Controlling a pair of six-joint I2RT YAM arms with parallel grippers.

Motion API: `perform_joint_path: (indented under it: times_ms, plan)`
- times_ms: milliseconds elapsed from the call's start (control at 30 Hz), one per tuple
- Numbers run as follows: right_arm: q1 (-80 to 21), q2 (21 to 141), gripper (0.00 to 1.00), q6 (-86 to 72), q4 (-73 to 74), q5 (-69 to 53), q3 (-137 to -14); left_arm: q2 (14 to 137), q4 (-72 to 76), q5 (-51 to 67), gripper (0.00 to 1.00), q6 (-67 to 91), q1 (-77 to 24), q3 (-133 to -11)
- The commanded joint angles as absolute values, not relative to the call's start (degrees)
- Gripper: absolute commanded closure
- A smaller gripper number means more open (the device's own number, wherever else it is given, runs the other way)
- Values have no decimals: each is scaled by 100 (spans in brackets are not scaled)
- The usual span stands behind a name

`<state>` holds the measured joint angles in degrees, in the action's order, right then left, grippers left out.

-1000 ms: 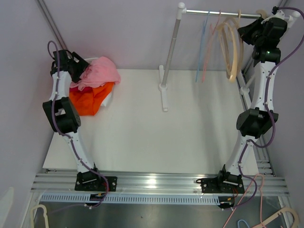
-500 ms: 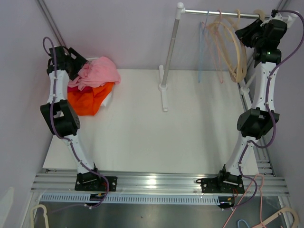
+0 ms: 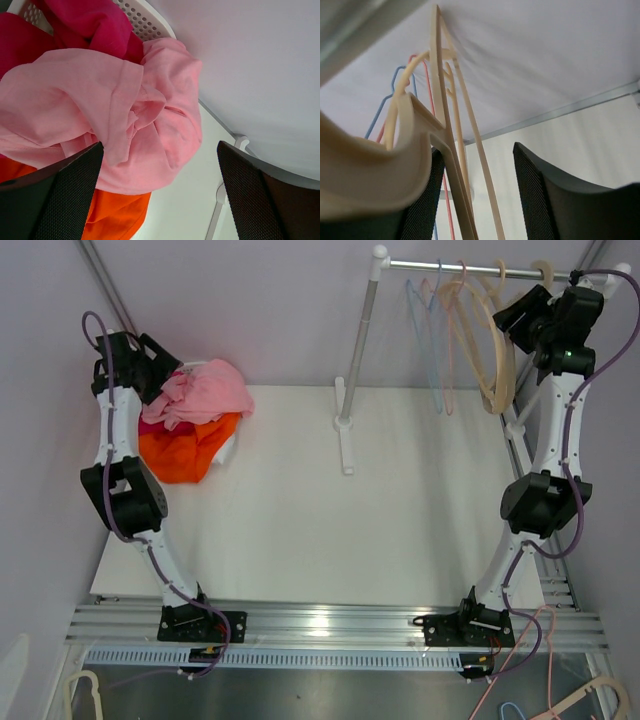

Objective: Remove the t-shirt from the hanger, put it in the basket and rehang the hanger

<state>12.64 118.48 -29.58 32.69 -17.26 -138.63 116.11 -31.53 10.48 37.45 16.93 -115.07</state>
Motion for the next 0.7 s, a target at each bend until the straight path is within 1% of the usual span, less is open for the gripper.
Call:
perform_joint_path:
  times_ms: [0,167,400,600,667]
  plan:
    - [1248,11190,40,-2673,3701,-1293,-13536,11075,-3164,1020,0,3586,1652,-11435]
    - [1239,10399,38,-2444,3297,-871,-12578,10802,-3190,1002,0,3507,1617,-11277]
    - [1213,9528,37,-2338,3463,-660,-12218,10205,-3269,1046,1,3437,1582,-11004]
    - [1081,8465,34,-2145,3630,-18,-11516,9283,-3278,1072,1,3358,1486,-10372]
    - [1037,7949,30,-2153,3630,157,-11278,8854,-3427,1098,0,3305,1450,-10134]
